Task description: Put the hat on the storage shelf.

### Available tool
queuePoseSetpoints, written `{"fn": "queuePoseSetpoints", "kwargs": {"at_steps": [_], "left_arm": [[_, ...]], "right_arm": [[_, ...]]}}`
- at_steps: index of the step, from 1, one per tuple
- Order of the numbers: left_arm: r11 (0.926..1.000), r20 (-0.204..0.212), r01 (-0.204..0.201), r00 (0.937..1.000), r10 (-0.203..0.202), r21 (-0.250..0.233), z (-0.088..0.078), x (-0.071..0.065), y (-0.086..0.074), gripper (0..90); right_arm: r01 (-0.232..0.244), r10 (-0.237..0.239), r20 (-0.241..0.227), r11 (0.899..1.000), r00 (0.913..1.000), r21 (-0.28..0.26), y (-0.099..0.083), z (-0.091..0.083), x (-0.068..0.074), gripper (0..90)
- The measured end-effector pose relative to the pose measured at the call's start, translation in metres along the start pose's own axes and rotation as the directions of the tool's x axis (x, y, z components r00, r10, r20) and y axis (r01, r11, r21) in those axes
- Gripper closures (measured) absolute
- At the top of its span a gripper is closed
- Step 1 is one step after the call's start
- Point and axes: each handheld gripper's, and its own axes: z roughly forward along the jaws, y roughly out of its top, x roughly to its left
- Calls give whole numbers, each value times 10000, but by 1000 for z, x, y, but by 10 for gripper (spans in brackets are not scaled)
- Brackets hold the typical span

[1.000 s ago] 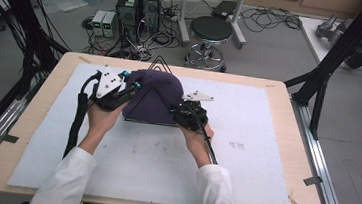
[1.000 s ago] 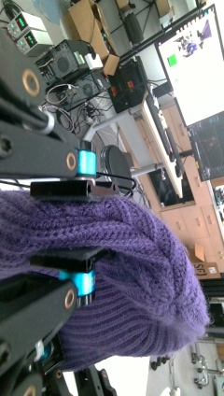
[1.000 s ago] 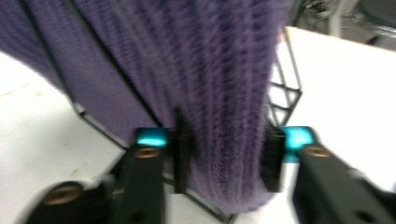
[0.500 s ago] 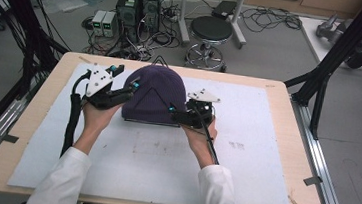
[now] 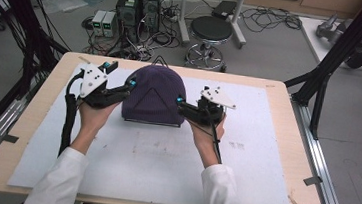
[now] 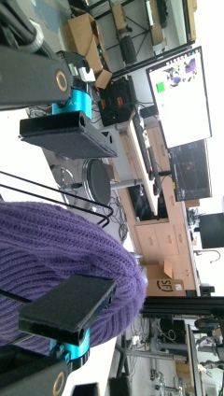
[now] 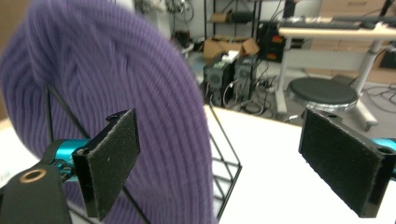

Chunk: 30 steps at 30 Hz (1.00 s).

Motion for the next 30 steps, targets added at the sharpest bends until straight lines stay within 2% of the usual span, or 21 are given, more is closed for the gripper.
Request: {"fn": "queuePoseSetpoints", "kwargs": {"at_steps": [1, 3, 8, 11, 14, 16, 19, 21, 22, 27, 30], "left_arm": [[10000, 14, 6, 10000, -6, -19, -1, 1, 0, 307], [10000, -11, 33, 10000, -33, -25, -3, 2, 0, 306], [9999, -117, 118, 9999, -120, -111, -10, 8, -1, 302], [9996, -215, 166, 9996, -171, -233, -15, 12, -2, 297], [9992, -207, 133, 9997, -140, -369, -21, 15, -4, 295], [9981, -280, 186, 9994, -203, -586, -25, 17, -5, 296], [9969, -435, 313, 9985, -345, -727, -32, 22, -5, 290], [9964, -560, 396, 9975, -438, -752, -36, 24, -6, 282], [9966, -565, 376, 9975, -418, -730, -37, 25, -6, 262], [9951, -758, 426, 9959, -494, -894, -52, 31, -11, 255], [9953, -922, 404, 9946, -485, -883, -61, 36, -16, 255]], "right_arm": [[-105, 108, 94, 9994, 9999, -343, 3, -5, -2, 119], [-158, 174, 220, 9976, 9996, -677, 6, -10, -6, 119], [-348, 408, 499, 9927, 9979, -1158, 10, -19, -15, 115], [-469, 595, 723, 9852, 9956, -1647, 15, -31, -23, 115], [-470, 595, 670, 9834, 9960, -1752, 16, -37, -27, 115], [-414, 576, 798, 9807, 9951, -1910, 15, -44, -32, 115], [-687, 928, 959, 9710, 9911, -2290, 17, -58, -44, 115], [-790, 1018, 878, 9694, 9909, -2323, 17, -61, -46, 116], [-814, 1059, 911, 9675, 9902, -2396, 18, -68, -50, 116], [-404, 722, 1207, 9679, 9901, -2481, 17, -87, -57, 115], [26, 326, 1554, 9752, 9873, -2211, 11, -104, -64, 116]]}}
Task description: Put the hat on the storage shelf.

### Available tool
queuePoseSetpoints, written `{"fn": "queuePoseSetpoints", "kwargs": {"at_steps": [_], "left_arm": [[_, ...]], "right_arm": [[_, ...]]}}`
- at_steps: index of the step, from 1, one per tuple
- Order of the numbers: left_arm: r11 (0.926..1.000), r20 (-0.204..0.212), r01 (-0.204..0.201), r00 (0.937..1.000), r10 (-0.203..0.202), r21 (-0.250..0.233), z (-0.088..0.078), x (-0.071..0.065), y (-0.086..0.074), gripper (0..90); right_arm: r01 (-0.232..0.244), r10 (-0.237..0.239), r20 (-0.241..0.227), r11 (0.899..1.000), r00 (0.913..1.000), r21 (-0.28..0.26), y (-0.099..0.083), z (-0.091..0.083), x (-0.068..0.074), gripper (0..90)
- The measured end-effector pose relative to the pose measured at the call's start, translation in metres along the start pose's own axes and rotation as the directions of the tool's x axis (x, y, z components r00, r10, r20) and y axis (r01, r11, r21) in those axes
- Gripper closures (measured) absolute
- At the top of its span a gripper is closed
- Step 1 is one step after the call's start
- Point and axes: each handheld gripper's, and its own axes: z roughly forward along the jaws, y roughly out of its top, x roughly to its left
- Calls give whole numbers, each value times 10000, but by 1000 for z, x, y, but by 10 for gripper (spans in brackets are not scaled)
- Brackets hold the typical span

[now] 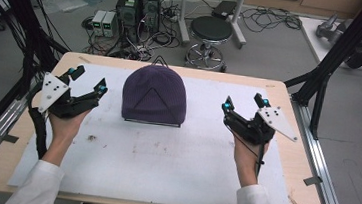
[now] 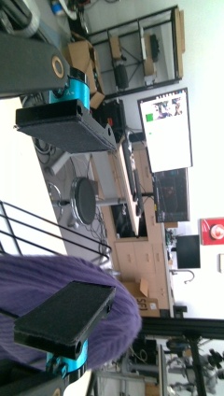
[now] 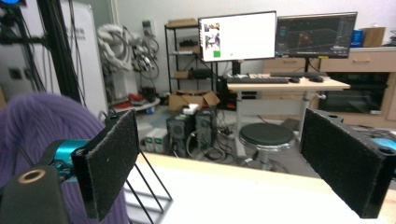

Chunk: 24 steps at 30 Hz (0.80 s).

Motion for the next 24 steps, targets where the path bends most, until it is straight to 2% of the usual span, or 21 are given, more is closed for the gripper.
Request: {"fn": "queuePoseSetpoints", "kwargs": {"at_steps": [1, 7, 12, 17, 24], "left_arm": [[10000, -62, 5, 10000, -5, -5, -3, 2, -1, 255], [9999, -409, 87, 9991, -93, -149, -19, 14, -6, 253], [9998, -571, 186, 9982, -193, -122, -27, 19, -8, 250], [9997, -611, 238, 9978, -241, -70, -33, 20, -7, 242], [9998, -607, 190, 9980, -190, -2, -45, 23, -11, 230]], "right_arm": [[0, 0, 0, 10000, 10000, 0, 0, 0, 0, 116], [10, -13, 440, 10000, 9990, 58, -4, -24, -20, 115], [-101, 93, 673, 9999, 9977, 111, -8, -35, -30, 115], [-155, 135, 829, 9996, 9965, 238, -10, -41, -35, 116], [158, -209, 1143, 9989, 9932, 451, -19, -55, -38, 115]]}}
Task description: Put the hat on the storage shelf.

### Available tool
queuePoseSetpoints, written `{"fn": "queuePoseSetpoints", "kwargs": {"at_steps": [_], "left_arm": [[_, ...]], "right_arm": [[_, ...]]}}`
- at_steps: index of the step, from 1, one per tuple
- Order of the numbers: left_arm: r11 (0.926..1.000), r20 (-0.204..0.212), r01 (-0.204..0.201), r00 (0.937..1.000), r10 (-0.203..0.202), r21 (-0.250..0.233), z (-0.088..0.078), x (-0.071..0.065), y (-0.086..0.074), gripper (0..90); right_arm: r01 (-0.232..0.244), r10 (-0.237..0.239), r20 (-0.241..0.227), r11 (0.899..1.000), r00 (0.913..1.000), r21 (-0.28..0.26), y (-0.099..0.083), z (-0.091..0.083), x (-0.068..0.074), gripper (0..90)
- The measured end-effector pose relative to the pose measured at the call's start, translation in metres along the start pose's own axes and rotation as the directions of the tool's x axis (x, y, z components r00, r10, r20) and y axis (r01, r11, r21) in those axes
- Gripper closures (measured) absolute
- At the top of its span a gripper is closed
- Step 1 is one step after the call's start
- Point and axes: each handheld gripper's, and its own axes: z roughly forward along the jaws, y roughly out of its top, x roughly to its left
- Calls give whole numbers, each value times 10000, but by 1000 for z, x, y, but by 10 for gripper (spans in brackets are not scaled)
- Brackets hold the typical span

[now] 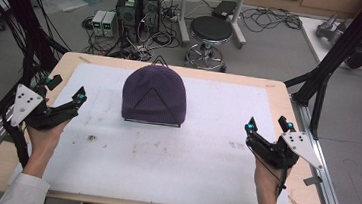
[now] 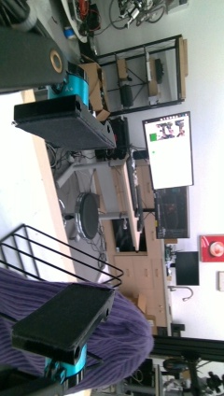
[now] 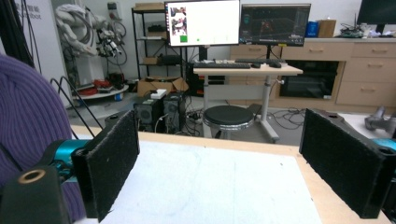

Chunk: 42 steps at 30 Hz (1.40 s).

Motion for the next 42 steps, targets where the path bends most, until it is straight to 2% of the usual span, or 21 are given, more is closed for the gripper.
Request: {"fn": "queuePoseSetpoints", "kwargs": {"at_steps": [8, 15, 20, 23, 27, 30, 32, 34, 35, 38, 42], "left_arm": [[9998, -109, -4, 9999, 6, 201, -9, 5, -9, 222], [9983, -19, -195, 9998, 197, 542, -16, 2, -24, 256], [9964, -149, -167, 9997, 180, 831, -21, 3, -32, 242], [9941, -298, 61, 9996, -28, 1082, -24, 7, -40, 239], [9925, -681, 277, 9975, -197, 1189, -32, 12, -51, 237], [9922, -920, 46, 9957, 69, 1247, -38, 14, -62, 244], [9906, -1002, -170, 9945, 308, 1360, -41, 15, -69, 244], [9891, -1052, -47, 9942, 204, 1473, -44, 16, -76, 244], [9886, -1075, 166, 9942, -4, 1497, -46, 17, -79, 245], [9873, -1208, 670, 9914, -497, 1441, -51, 20, -84, 245], [9872, -1287, 657, 9906, -470, 1453, -55, 22, -89, 247]], "right_arm": [[-512, 510, 124, 9985, 9986, 180, -17, -10, -8, 115], [-682, 667, 339, 9967, 9972, 442, -30, -14, -14, 115], [-839, 813, 482, 9950, 9955, 545, -38, -15, -15, 115], [-1067, 1034, 610, 9928, 9928, 541, -48, -16, -14, 116], [-835, 780, 759, 9938, 9941, 731, -66, -14, -11, 116], [-607, 513, 974, 9936, 9939, 954, -76, -14, -10, 116], [-662, 555, 1019, 9923, 9932, 1043, -82, -14, -10, 116], [-723, 600, 1053, 9906, 9926, 1164, -87, -14, -11, 116], [-914, 774, 1129, 9880, 9906, 1244, -90, -15, -13, 117], [-904, 746, 1232, 9875, 9896, 1288, -91, -16, -14, 117], [-821, 641, 1284, 9868, 9896, 1398, -94, -18, -13, 117]]}}
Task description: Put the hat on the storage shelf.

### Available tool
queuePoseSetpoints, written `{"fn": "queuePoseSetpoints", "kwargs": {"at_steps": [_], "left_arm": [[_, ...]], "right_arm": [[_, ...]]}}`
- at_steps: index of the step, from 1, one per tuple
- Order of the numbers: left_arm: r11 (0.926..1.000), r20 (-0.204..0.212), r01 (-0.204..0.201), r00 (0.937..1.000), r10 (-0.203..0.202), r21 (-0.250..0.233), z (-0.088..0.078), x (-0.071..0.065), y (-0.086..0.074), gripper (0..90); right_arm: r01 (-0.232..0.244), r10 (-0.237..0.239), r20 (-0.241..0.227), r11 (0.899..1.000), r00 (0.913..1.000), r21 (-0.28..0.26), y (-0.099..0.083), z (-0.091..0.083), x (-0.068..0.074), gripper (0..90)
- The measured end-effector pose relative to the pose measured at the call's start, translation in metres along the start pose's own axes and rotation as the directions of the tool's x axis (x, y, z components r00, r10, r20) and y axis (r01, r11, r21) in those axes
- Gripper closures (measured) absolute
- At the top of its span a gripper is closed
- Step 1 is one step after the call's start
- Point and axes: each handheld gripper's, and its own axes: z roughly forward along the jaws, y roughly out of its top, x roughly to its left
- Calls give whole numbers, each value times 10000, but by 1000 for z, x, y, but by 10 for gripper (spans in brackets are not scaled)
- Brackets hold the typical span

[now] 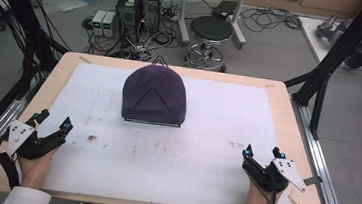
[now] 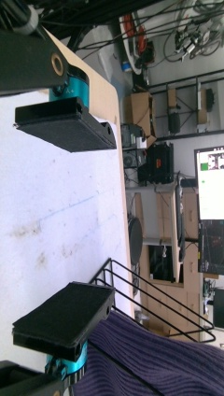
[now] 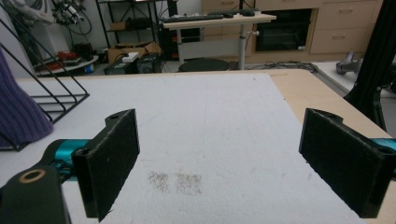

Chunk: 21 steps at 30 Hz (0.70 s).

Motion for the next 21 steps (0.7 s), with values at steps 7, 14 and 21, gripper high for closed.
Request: {"fn": "queuePoseSetpoints", "kwargs": {"at_steps": [7, 14, 21], "left_arm": [[9998, 123, 156, 9998, -158, 134, 3, 0, -5, 247], [9998, 313, 161, 9994, -166, 151, 5, -3, -6, 247], [9996, 402, 235, 9989, -242, 185, 7, -3, -8, 250]], "right_arm": [[386, -380, -259, 9990, 9989, 235, -4, 5, 6, 117], [526, -519, -391, 9985, 9979, 179, -4, 7, 5, 117], [406, -405, -281, 9992, 9988, 9, -3, 7, 3, 118]]}}
